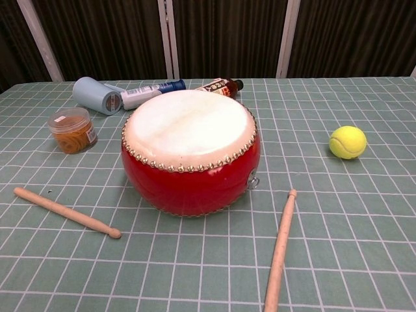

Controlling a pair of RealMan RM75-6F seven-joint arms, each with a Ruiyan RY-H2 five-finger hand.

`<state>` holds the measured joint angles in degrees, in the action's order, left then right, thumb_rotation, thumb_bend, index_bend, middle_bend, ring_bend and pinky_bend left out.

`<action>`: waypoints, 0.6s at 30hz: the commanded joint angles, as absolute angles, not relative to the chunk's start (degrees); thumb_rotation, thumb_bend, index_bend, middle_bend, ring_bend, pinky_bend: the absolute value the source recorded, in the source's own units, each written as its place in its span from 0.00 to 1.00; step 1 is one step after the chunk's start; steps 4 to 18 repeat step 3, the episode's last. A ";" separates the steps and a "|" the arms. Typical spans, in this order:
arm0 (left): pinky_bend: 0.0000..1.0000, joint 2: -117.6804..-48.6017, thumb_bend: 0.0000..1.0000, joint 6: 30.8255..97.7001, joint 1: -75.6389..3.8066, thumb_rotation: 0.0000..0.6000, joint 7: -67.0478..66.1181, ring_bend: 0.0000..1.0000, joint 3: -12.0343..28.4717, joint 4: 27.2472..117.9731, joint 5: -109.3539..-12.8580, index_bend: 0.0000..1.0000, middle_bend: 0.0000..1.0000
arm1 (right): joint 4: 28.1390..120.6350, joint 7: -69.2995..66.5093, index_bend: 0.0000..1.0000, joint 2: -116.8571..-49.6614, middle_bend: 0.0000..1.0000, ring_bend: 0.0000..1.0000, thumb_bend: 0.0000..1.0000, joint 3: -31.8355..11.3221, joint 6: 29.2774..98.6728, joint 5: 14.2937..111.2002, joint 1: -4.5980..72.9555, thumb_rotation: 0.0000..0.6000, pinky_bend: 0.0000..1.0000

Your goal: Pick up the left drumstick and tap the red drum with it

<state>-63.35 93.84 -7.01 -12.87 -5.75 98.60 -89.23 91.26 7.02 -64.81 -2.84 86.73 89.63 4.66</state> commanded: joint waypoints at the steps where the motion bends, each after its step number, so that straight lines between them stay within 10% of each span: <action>1: 0.00 -63.12 0.00 95.59 -5.51 1.00 -12.05 0.00 -6.31 96.89 -90.75 0.00 0.00 | 90.76 6.96 0.00 -65.27 0.00 0.00 0.35 -2.83 87.29 90.28 4.61 1.00 0.04; 18: 0.00 -63.26 0.00 95.97 -5.13 1.00 -11.55 0.00 -6.15 96.55 -91.25 0.00 0.00 | 90.57 6.90 0.00 -65.37 0.00 0.00 0.35 -2.74 87.34 90.36 4.55 1.00 0.04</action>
